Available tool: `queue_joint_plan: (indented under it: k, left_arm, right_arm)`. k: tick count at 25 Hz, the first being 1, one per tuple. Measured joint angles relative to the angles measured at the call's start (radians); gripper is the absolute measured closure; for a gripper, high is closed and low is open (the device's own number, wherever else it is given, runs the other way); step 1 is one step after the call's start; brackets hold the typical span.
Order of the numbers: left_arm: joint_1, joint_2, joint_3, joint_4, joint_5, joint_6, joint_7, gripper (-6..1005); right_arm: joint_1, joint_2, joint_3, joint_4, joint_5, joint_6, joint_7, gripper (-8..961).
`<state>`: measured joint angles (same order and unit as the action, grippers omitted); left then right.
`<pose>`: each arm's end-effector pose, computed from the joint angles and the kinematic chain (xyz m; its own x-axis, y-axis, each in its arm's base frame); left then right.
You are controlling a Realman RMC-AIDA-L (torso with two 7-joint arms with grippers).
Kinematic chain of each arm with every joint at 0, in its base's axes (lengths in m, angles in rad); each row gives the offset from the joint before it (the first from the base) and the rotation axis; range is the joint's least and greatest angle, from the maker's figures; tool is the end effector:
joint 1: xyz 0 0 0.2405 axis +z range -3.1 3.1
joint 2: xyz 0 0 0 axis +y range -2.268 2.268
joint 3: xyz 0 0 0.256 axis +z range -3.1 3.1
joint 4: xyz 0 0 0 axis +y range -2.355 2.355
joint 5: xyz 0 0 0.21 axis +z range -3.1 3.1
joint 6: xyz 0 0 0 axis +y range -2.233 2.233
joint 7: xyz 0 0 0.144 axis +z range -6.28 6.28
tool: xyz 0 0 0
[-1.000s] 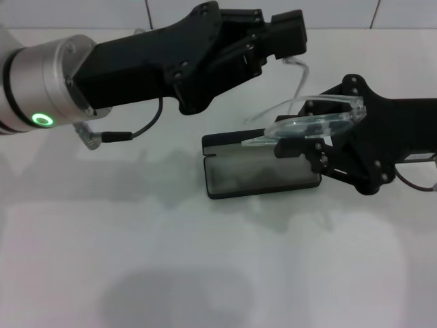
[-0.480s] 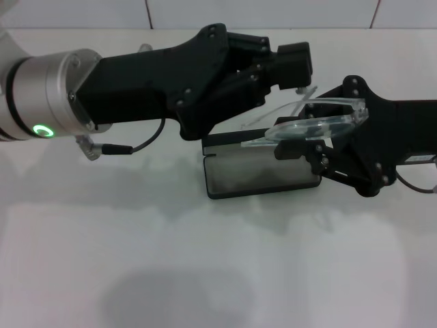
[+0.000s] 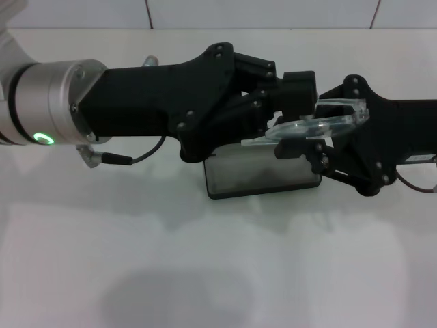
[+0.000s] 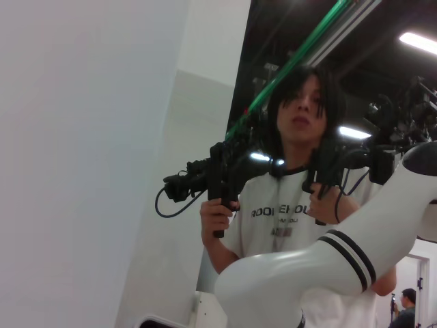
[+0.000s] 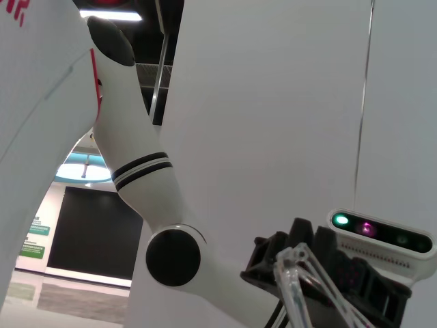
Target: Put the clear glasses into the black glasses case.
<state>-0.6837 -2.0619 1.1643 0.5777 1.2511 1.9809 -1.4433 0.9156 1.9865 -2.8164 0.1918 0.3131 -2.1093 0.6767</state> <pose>-0.1220 0.3033 0.0098 0.5117 0.2429 0.8241 -0.0728 -0.9435 0.3232 0.1605 0.3151 0.0076 0.5334 0.1873 -0.8249 0.2458 -0.9674 -0.0607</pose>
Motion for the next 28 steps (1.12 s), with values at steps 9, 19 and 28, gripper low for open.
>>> queue_joint_plan:
  k: [9, 19, 28]
  left_arm:
    - [0.011, -0.002, -0.018, 0.001, -0.009, 0.001, 0.032, 930]
    - [0.064, 0.018, -0.192, 0.0, -0.015, 0.001, 0.042, 929]
    - [0.16, 0.093, -0.42, 0.001, -0.016, -0.001, 0.011, 930]
  right_arm:
    - [-0.006, 0.0, 0.0, 0.0, 0.007, 0.0, 0.0, 836]
    - [-0.013, -0.003, -0.003, 0.009, 0.019, 0.009, 0.028, 836]
    - [0.106, -0.048, -0.008, 0.104, -0.094, -0.036, 0.323, 835]
